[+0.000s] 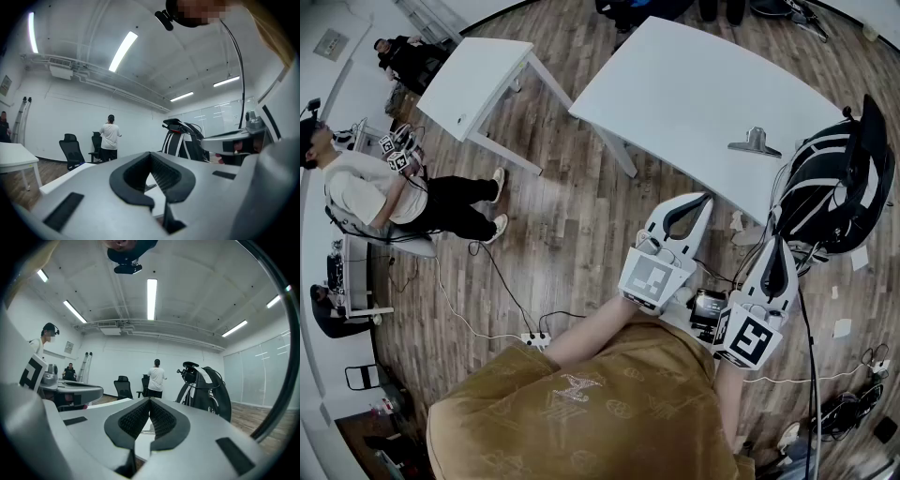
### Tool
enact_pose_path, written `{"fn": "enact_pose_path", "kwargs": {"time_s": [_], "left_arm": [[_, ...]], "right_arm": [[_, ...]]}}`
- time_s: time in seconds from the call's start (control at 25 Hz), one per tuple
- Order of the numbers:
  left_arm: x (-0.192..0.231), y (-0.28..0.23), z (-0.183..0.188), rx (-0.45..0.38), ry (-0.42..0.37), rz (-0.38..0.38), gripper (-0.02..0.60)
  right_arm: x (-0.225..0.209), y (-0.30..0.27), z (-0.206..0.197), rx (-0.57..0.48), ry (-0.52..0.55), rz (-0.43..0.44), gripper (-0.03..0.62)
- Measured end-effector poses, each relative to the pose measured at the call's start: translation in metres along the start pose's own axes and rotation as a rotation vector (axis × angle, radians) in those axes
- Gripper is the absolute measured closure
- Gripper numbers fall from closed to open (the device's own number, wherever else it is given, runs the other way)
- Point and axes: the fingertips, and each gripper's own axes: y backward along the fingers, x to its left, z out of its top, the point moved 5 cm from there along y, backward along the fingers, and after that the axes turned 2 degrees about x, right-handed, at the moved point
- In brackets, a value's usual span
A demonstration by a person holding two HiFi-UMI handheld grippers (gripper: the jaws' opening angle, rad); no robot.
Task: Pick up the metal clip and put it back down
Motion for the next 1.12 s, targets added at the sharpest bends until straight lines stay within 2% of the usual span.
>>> {"fn": "enact_pose_path", "kwargs": {"time_s": [0.28, 0.8, 1.12], "left_arm": [[0.021, -0.022, 0.005, -0.017, 0.031, -0.003, 0.575], [0.052, -0.091, 0.013, -0.001, 0.024, -0.104, 0.576], [0.077, -0.122, 0.005, 0.028, 0.028, -0.142, 0.575]], "right_arm": [[0.003, -0.022, 0.007, 0.000, 0.016, -0.018, 0.586], [-0.011, -0.082, 0.026, -0.006, 0.040, -0.101, 0.586], [0.000, -0.114, 0.025, 0.012, 0.048, -0.133, 0.586]]}}
